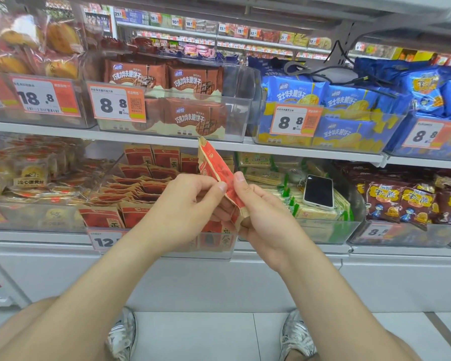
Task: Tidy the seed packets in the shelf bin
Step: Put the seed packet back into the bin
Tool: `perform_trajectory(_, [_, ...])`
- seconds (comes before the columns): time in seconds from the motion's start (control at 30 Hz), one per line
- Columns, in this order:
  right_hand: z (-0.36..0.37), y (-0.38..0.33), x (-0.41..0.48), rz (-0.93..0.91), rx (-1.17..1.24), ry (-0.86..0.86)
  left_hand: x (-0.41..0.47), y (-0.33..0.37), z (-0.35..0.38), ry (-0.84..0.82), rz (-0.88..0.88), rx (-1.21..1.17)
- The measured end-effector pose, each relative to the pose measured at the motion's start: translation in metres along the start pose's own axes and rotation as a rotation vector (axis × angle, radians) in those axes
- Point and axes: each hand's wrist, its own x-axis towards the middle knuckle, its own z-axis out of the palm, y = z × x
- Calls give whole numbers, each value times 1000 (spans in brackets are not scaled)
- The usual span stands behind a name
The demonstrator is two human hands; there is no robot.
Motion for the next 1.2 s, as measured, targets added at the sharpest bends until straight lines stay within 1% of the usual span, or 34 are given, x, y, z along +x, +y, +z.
perform_trajectory(0.07, [-1,-2,-1,-79,-88,-12,-1,1,1,18,-16,-71])
perform_trajectory(0.13, [-3,-6,-4,-151,-163,-92,-1,4,1,27,-56,-187])
perform_trajectory(0.2, [-5,-6,-5,-234,-259,-166,-1,3,-2,27,-38,-180])
perform_trajectory(0.27, [-7,-4,-4,-316,-342,-165,-1,-3,-4,105,36,-9])
perform_trajectory(0.37, [-10,-8,-1,-364,-436,-76,-1,-11,-6,405,155,374])
perform_trajectory(0.4, [-13,-10,0,-367,-436,-47,0,-13,-6,469,203,465])
perform_trajectory(0.43, [-16,-12,0,-371,-449,-23,0,-14,-6,473,236,557])
perform_trajectory(0.5, [-23,-16,1,-417,-537,18,4,-17,-8,398,255,688])
perform_trajectory(0.53, [-26,-17,1,-454,-595,37,5,-19,-10,357,251,706])
perform_trajectory(0.6, [-30,-18,1,-537,-653,95,8,-20,-12,267,234,640])
perform_trajectory(0.67, [-32,-19,1,-591,-622,166,11,-21,-14,199,211,481])
perform_trajectory(0.73, [-34,-22,2,-600,-633,207,17,-21,-15,240,220,399])
perform_trajectory(0.83, [-38,-23,8,-593,-730,266,32,-23,-13,313,214,340])
perform_trajectory(0.93, [-42,-20,17,-665,-772,365,42,-28,-13,339,86,332])
perform_trajectory(1.0, [-43,-20,25,-716,-853,363,43,-33,-18,305,17,401])
perform_trajectory(1.07, [-44,-19,34,-730,-971,291,43,-36,-23,167,46,502])
perform_trajectory(1.17, [-37,-12,51,-668,-1214,120,42,-41,-23,-151,67,655])
perform_trajectory(1.2, [-33,-9,56,-645,-1278,77,44,-45,-22,-213,61,707])
